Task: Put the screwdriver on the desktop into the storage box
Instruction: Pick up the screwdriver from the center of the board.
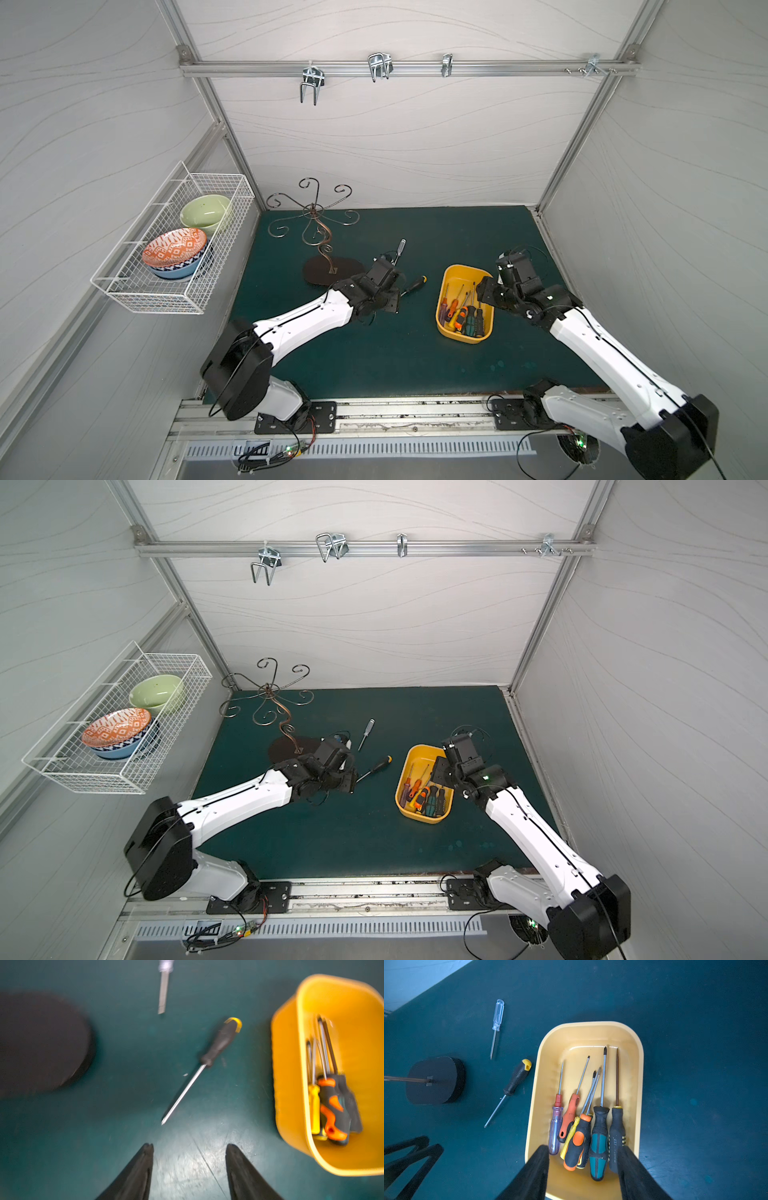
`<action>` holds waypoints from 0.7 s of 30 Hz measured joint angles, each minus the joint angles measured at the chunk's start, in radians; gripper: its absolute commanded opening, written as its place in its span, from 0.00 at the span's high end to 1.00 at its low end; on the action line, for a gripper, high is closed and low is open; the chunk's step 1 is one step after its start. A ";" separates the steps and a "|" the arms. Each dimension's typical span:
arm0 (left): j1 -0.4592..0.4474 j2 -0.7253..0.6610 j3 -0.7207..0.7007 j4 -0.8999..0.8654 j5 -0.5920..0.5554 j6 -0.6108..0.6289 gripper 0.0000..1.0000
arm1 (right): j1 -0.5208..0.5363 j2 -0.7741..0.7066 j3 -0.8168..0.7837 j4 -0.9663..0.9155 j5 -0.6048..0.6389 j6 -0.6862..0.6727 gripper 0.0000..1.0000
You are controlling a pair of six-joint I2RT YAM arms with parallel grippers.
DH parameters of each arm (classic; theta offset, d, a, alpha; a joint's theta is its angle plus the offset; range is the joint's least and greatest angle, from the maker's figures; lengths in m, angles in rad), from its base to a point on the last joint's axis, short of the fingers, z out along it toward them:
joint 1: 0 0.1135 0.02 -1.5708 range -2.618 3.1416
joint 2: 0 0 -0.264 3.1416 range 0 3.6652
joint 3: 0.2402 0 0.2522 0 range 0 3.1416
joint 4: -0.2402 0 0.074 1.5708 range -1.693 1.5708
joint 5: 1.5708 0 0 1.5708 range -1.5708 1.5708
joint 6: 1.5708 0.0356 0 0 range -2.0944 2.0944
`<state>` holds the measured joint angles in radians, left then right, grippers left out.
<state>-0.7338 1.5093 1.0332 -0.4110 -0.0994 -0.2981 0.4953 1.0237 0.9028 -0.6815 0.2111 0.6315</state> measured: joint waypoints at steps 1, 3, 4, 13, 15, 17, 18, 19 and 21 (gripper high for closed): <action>0.002 0.025 0.017 0.001 0.021 0.068 0.40 | -0.002 -0.006 -0.002 -0.002 0.003 -0.002 0.44; 0.012 0.071 0.045 0.001 0.067 0.192 0.37 | -0.006 -0.016 -0.005 -0.008 0.009 -0.006 0.44; 0.017 0.089 0.053 0.001 0.085 0.233 0.35 | -0.007 -0.020 -0.009 -0.010 0.010 -0.008 0.44; 0.094 0.333 0.295 -0.044 0.213 0.462 0.34 | -0.027 -0.073 -0.051 -0.057 0.014 -0.015 0.44; 0.103 0.384 0.349 -0.061 0.233 0.483 0.36 | -0.034 -0.077 -0.051 -0.062 0.014 -0.021 0.44; 0.106 0.434 0.402 -0.091 0.253 0.507 0.38 | -0.041 -0.078 -0.051 -0.063 0.013 -0.027 0.44; 0.106 0.455 0.425 -0.108 0.262 0.513 0.38 | -0.044 -0.078 -0.051 -0.064 0.013 -0.029 0.44; 0.106 0.480 0.450 -0.121 0.273 0.522 0.37 | -0.048 -0.078 -0.051 -0.066 0.013 -0.031 0.44; 0.105 0.518 0.490 -0.143 0.284 0.534 0.37 | -0.055 -0.078 -0.051 -0.069 0.013 -0.036 0.45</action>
<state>-0.6285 2.0277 1.5230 -0.5541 0.1844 0.2356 0.4408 0.9455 0.8516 -0.7502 0.2241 0.5953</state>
